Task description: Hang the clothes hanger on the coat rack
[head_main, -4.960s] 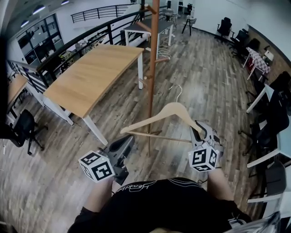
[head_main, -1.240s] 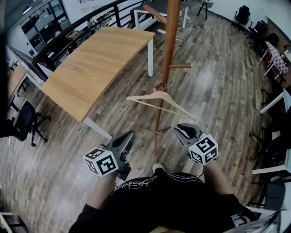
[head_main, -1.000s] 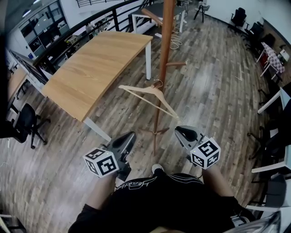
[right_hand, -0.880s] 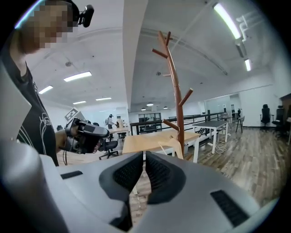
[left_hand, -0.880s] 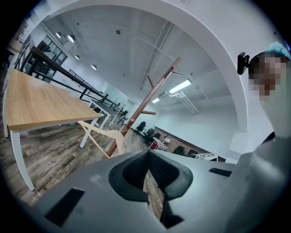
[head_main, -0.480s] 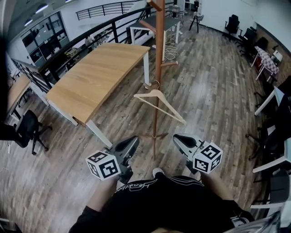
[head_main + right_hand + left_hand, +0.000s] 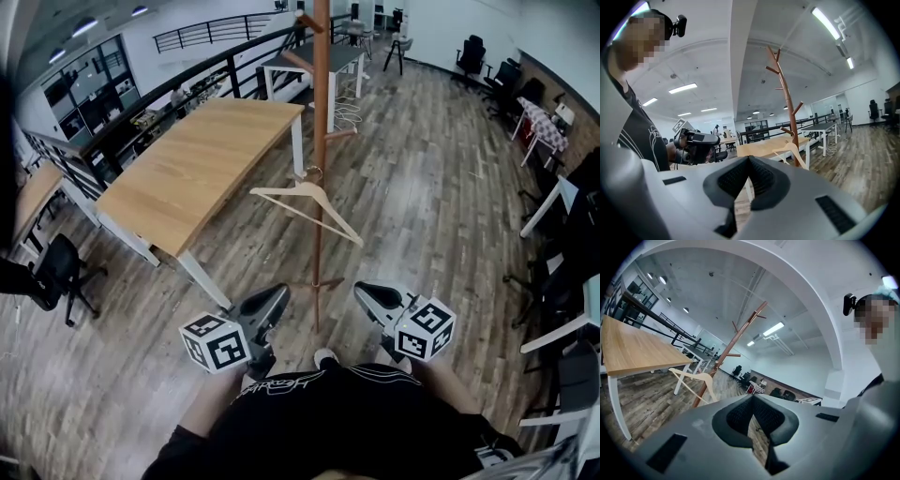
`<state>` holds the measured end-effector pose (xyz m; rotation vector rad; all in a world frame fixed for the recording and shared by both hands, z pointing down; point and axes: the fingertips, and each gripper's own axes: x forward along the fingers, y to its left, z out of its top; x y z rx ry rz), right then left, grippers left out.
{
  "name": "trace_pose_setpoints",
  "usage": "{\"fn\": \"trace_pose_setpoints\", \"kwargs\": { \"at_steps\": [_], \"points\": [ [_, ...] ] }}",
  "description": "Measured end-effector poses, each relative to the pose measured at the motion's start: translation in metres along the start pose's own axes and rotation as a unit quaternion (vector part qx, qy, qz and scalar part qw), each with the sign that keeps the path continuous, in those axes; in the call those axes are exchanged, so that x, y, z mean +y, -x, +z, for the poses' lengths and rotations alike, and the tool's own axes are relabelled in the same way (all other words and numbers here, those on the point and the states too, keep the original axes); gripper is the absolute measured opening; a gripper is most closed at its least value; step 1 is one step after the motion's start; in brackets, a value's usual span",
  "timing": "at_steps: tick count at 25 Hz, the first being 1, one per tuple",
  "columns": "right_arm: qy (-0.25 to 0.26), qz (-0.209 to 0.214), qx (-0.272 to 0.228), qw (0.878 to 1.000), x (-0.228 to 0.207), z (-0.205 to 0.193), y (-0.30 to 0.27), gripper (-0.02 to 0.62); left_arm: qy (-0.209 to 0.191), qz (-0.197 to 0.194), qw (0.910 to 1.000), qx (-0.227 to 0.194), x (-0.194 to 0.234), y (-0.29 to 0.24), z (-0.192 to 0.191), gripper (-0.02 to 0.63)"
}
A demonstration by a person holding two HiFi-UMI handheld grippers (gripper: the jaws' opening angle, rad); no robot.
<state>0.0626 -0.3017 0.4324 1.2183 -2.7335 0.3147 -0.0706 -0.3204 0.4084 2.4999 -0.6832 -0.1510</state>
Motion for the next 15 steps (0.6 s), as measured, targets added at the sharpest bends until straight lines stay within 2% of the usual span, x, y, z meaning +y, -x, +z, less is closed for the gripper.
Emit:
{"fn": "trace_pose_setpoints", "kwargs": {
  "at_steps": [15],
  "points": [
    [0.008, -0.02, 0.019, 1.0, -0.012, -0.018, -0.003, 0.04, 0.018, 0.006, 0.9998, 0.0, 0.016, -0.005, -0.007, 0.008]
  ]
}}
